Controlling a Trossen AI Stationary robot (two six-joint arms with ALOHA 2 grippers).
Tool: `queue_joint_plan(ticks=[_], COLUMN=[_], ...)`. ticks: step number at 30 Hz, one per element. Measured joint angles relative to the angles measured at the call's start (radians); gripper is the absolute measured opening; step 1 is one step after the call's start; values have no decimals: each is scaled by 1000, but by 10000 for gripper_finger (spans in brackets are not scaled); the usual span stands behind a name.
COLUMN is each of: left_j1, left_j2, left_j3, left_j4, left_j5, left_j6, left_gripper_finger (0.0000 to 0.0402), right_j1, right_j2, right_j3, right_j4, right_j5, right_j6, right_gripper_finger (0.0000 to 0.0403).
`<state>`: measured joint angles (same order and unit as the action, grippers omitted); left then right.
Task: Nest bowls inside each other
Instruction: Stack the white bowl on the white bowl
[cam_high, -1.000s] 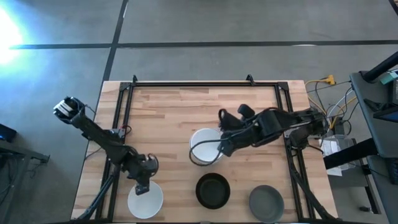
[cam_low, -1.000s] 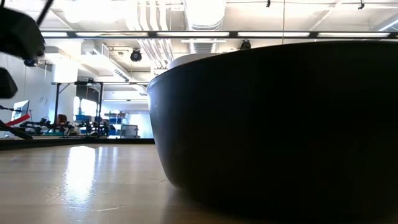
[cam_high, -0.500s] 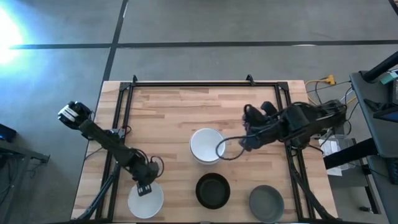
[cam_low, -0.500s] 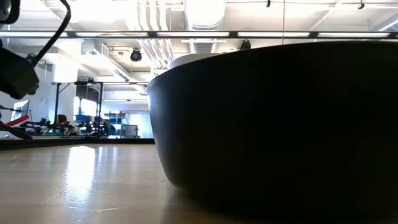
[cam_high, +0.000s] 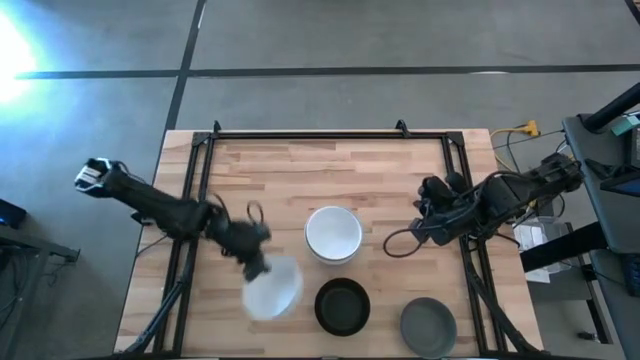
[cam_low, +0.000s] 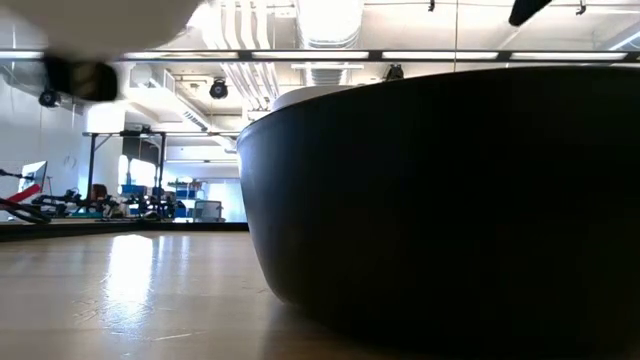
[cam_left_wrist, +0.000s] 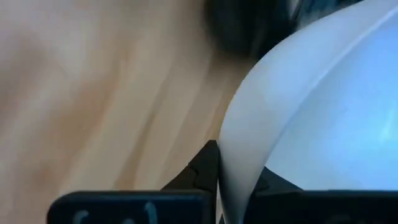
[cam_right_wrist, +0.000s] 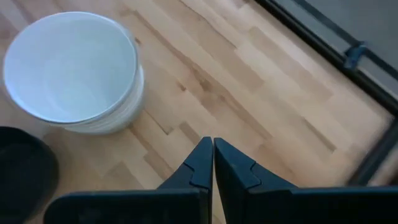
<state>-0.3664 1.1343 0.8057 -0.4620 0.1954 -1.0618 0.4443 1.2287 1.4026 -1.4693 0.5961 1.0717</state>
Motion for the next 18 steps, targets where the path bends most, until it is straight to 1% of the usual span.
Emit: queue_joint_plan(ticks=[4, 7, 9, 11, 13, 16, 18], left_j1=[153, 285, 361, 427, 471, 497, 503], left_j2=[-14, 46, 118, 200, 296, 434, 514], left_j3=[144, 276, 362, 444, 520, 621, 686], left_j4=[-17, -98, -189, -269, -351, -432, -456], left_j5=[-98, -113, -112, -94, -42, 29, 39], left_j6=[80, 144, 205, 259, 311, 397, 451], left_gripper_finger=[1, 0, 0, 0, 0, 0, 0], right_j1=[14, 15, 14, 14, 14, 14, 14], right_j2=[-63, -100, -120, -138, -155, -179, -194], right_j3=[-111, -180, -217, -249, -272, -291, -301], right_j4=[112, 174, 200, 215, 225, 226, 228], right_j5=[0, 0, 0, -1, -2, -13, -21], right_j6=[-30, -33, -50, -67, -68, -52, -39], right_gripper_finger=[9, 9, 9, 9, 9, 9, 9])
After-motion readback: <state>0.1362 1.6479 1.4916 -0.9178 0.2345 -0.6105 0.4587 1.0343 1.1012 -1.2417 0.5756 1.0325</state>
